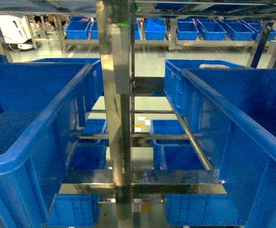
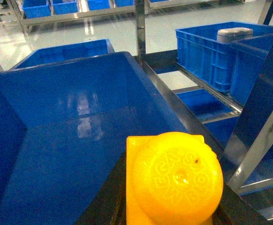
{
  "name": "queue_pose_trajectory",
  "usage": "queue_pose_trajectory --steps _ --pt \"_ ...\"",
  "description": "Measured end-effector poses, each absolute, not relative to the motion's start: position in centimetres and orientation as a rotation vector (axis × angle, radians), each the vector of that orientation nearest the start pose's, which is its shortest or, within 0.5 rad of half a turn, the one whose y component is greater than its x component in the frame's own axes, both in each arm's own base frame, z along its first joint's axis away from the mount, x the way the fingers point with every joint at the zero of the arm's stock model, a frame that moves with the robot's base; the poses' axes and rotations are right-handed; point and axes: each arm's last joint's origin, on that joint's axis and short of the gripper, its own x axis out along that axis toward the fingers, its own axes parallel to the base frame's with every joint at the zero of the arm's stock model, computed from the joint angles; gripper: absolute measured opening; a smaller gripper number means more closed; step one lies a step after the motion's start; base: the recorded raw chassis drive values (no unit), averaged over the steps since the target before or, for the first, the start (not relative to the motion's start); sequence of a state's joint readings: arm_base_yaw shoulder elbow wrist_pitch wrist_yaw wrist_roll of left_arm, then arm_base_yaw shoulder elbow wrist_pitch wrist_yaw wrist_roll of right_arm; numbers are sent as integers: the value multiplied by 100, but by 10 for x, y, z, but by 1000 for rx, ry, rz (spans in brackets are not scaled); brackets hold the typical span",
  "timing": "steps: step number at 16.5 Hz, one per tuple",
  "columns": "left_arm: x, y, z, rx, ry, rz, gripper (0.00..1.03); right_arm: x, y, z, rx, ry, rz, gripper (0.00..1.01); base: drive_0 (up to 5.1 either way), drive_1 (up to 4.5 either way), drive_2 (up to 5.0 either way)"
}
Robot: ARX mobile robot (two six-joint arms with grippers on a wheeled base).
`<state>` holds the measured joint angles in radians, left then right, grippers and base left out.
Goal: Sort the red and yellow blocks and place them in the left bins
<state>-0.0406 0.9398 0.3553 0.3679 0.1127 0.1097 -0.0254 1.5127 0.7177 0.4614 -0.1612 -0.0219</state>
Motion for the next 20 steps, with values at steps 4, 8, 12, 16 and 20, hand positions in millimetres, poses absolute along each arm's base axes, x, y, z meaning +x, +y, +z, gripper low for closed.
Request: queue_pose_trajectory --steps 4,8,12,16,20 --pt "196 -11 211 101 208 -164 27 213 4 201 131 417 173 98 0 0 0" --pt "196 -11 211 101 208 -164 27 150 -11 234 168 305 110 98 0 0 0" --pt "196 -11 211 101 208 -164 27 144 -8 236 183 301 125 98 0 0 0" --pt "196 -11 211 101 208 -165 27 144 -8 234 186 310 116 98 0 0 0" --pt "226 27 208 123 188 -94 27 144 -8 234 186 310 116 98 0 0 0"
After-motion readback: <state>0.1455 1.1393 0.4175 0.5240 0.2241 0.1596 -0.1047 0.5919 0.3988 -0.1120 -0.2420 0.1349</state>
